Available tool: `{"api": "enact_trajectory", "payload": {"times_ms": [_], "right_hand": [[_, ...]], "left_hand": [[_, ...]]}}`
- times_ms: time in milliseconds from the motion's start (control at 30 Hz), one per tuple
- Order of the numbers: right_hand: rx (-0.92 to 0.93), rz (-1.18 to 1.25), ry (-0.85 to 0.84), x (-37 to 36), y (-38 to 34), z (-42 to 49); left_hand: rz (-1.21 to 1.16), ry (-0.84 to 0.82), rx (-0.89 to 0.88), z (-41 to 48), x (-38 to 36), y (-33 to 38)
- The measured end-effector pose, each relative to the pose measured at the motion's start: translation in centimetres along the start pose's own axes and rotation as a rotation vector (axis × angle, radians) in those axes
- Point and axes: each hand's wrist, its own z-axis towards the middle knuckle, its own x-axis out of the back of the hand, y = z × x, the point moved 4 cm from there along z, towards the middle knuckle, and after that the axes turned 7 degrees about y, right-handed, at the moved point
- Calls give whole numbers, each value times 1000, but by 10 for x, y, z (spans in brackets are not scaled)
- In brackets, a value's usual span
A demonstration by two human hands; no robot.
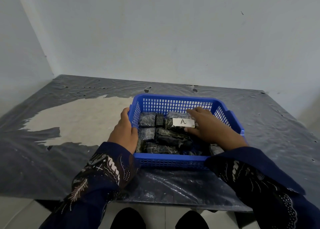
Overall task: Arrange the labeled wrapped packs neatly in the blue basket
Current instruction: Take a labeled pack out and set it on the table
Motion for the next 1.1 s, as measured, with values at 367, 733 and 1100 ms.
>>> {"api": "enact_trajectory", "payload": {"times_ms": [367,733,1100], "right_hand": [[128,39,-76,-10,-25,-17],[25,607,-29,17,-19,-38],[-20,1056,-25,21,-70,-51]], "left_hand": [[18,10,-7,0,0,1],[-6,295,-361,-5,14,13],[-541,-1,-176,-17,37,24]]}}
